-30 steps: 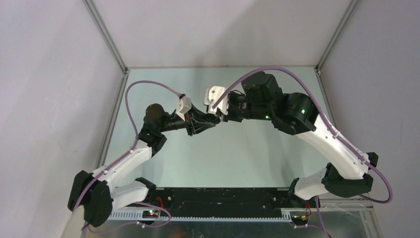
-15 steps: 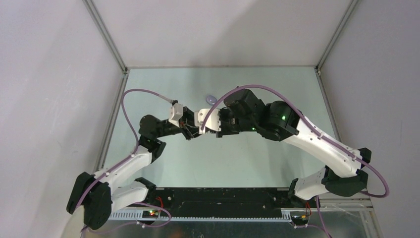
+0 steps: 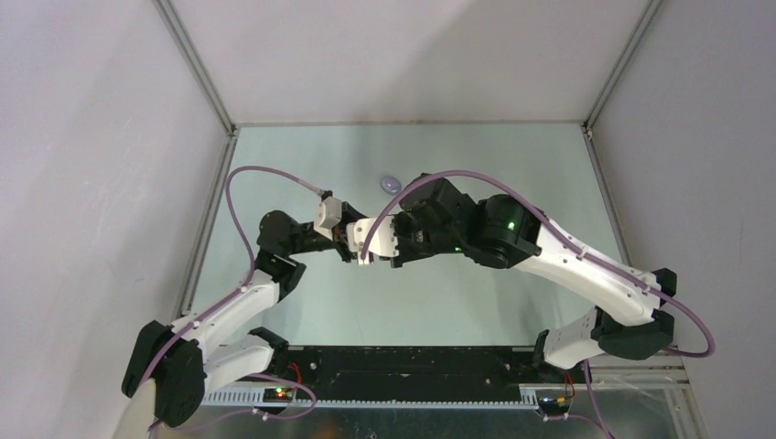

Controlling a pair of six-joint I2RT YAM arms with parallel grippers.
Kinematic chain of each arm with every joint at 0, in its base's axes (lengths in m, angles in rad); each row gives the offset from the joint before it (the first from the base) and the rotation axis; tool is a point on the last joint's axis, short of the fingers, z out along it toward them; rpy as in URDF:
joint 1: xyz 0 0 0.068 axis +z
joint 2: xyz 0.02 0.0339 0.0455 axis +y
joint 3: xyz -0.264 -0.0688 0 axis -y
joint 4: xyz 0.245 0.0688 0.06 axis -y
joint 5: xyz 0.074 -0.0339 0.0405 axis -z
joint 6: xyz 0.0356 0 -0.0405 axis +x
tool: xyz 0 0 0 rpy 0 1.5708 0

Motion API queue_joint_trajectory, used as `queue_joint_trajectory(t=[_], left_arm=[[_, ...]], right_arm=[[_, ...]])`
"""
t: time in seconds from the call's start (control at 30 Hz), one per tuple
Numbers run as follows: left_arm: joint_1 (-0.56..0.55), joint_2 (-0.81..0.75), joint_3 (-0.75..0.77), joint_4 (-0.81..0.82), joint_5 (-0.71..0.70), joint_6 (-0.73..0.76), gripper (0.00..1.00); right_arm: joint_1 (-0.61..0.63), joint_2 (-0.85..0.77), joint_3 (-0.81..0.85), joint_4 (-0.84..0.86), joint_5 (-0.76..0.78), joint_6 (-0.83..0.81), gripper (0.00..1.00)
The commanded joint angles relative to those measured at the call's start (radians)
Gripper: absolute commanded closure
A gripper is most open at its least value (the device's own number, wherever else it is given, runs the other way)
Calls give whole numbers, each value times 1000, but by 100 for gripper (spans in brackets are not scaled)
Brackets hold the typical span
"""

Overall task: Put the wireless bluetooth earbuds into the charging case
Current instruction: Insert the left earbud into the left side groove of the charging case.

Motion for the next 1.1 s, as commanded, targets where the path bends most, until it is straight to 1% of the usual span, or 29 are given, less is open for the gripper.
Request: queue_joint_trajectory(t=[0.0, 0.27, 0.57, 1.07], left_arm=[[-10, -14, 14, 8, 16, 28, 93], [-13, -23, 10, 10, 34, 28, 93], [-16, -23, 12, -25, 37, 57, 94], [-17, -26, 18, -10, 47, 33, 94]], right_arm=[[20, 31, 38, -1, 21, -14, 92], [20, 54, 42, 19, 59, -20, 93], [21, 52, 74, 9, 56, -24, 93], [17, 56, 31, 20, 76, -33, 93]])
